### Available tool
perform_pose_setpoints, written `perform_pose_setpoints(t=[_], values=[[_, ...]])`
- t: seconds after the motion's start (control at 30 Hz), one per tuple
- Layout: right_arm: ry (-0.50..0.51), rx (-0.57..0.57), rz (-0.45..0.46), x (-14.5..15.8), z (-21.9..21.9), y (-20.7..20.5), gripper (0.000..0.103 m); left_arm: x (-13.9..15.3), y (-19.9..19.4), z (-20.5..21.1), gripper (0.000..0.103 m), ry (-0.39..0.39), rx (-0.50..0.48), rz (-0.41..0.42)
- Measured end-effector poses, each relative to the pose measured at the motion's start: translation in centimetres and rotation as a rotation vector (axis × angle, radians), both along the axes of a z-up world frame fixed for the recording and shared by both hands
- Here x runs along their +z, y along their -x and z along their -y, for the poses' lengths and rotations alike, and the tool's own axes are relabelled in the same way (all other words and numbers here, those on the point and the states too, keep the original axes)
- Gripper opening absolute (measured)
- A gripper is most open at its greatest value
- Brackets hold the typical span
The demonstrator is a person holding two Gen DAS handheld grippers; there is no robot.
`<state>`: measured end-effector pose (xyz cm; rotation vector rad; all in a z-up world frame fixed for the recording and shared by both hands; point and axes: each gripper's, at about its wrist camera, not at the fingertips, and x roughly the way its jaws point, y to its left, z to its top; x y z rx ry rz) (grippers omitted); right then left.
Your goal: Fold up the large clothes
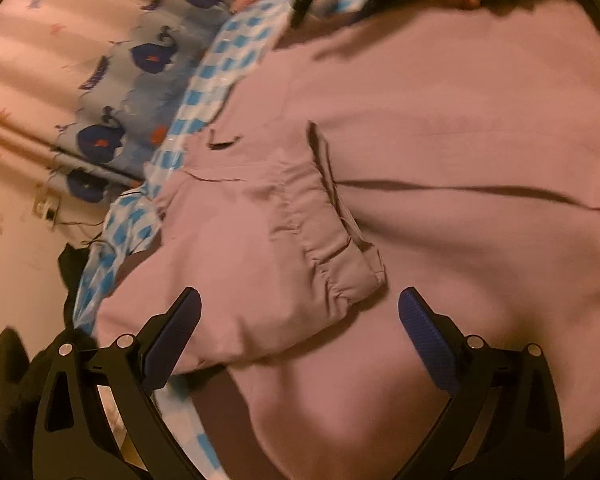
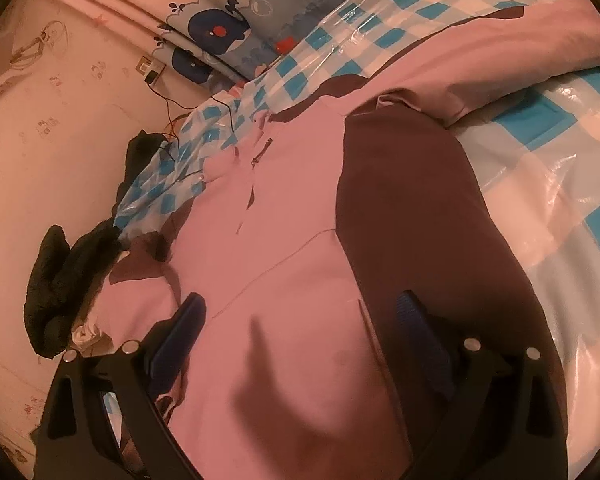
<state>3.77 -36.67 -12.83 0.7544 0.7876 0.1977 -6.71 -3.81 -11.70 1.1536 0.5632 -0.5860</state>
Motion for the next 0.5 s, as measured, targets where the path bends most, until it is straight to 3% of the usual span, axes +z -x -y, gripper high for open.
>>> perform_pose_setpoints(t=[0.1, 0.17, 0.23, 0.27, 0.3, 0.47, 0.5], values=[[0.013, 0.002, -0.005, -0.2, 0.0, 0.1, 0.093, -0.3, -2.8, 0.1, 0.095, 0.054, 0.059, -0.074], [0.024, 0.005, -0.007, -0.3, 0.0, 0.2, 0.093, 0.0, -5.3, -0.2, 0.095, 0.133, 0.125, -0.202], [0.03, 0.006, -0.009, -0.5, 0.0, 0.1, 0.093, 0.8, -7.8, -1.0, 0.064, 0.241, 0.234, -0.313], [0.03, 0.006, -0.009, -0.6, 0.0, 0.1, 0.093, 1.6, -8.5, -1.2, 0.043, 0.28, 0.269, -0.302], [0.032, 0.005, -0.009, -0.6, -0.1, 0.1, 0.094, 2.7, -8.8, -1.4, 0.03, 0.312, 0.279, -0.279], [0.061, 0.007, -0.008, -0.6, -0.6, 0.0, 0.095, 11.9, -12.9, -2.7, 0.024, 0.488, 0.318, -0.133], [0.069, 0.009, -0.008, -0.6, -0.7, 0.0, 0.095, 15.5, -14.6, -4.0, 0.024, 0.554, 0.355, -0.078]])
